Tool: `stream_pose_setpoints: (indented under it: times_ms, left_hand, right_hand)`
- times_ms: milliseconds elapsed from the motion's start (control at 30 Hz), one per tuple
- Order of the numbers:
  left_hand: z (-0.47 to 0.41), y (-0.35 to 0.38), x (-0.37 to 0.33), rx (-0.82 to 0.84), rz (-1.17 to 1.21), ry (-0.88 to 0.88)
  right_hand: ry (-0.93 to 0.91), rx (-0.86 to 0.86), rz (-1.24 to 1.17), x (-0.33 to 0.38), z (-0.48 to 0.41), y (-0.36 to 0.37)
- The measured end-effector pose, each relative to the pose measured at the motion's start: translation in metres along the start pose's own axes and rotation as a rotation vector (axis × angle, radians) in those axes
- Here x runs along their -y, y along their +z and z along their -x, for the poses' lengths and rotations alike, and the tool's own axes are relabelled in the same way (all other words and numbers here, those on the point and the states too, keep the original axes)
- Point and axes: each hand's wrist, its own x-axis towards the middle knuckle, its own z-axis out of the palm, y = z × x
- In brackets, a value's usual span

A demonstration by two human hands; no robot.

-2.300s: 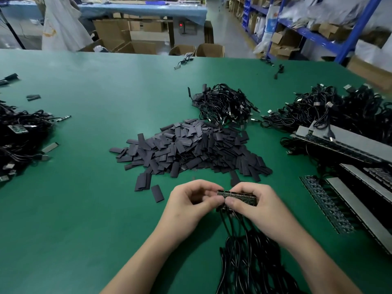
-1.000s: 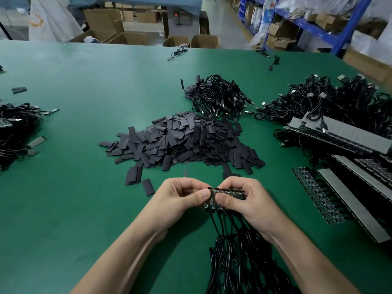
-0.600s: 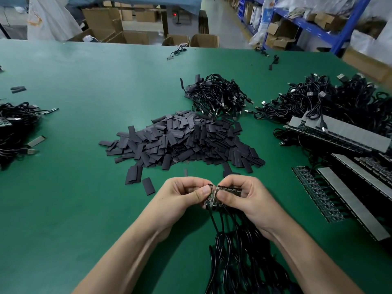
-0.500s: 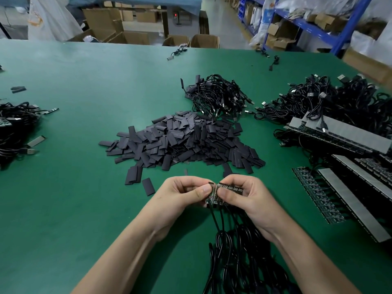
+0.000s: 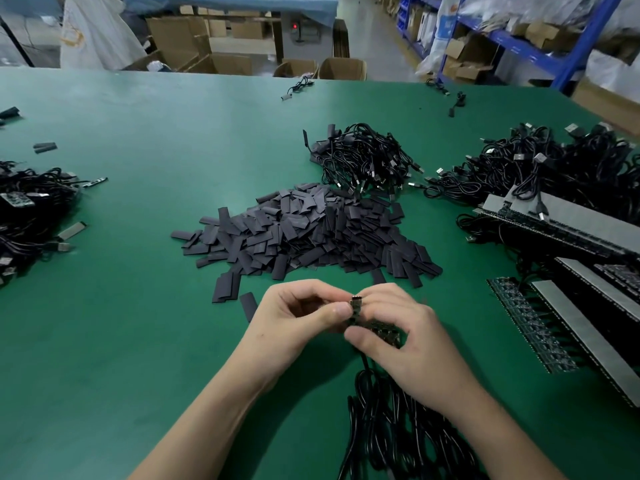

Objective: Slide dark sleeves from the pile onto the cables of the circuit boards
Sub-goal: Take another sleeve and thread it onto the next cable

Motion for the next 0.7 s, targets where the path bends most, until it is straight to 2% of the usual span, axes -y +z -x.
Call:
stream_pose_setpoints:
  times_ms: [100, 200, 267, 400, 467, 600, 700]
  left_hand:
    - [-0.002, -0.01, 0.0, -0.071, -0.225, 0.063]
    - [-0.006, -0.037, 0.0, -0.318, -0.765, 0.131]
    - [-0.007, -0.055, -0.001, -0.4, -1.041, 0.083]
    - [-0.005, -0.08, -0.005, -0.4, -1.212, -0.061]
    - [-0.003, -0.085, -0.012, -0.322, -1.226, -0.143]
    - [0.0, -0.092, -0.024, -0.166, -1.243, -0.26]
    - [0.001, -0.094, -0.027, -0.147, -1.292, -0.25]
  right_hand:
    - [0.12, 0.079, -0.222, 0.005, 0.0, -0.009]
    - [0.189, 0.109, -0.69, 0.01, 0.002, -0.026]
    - [0.209, 0.152, -0.948, 0.011, 0.003, -0.035]
    - [0.198, 0.26, -1.332, 0.014, 0.0, -0.045]
    - [0.217, 0.257, -1.284, 0.017, 0.0, -0.046]
    - [0.261, 0.123, -0.732, 0.027, 0.001, -0.036]
    - [0.2, 0.165, -0.483, 0.04, 0.0, -0.03]
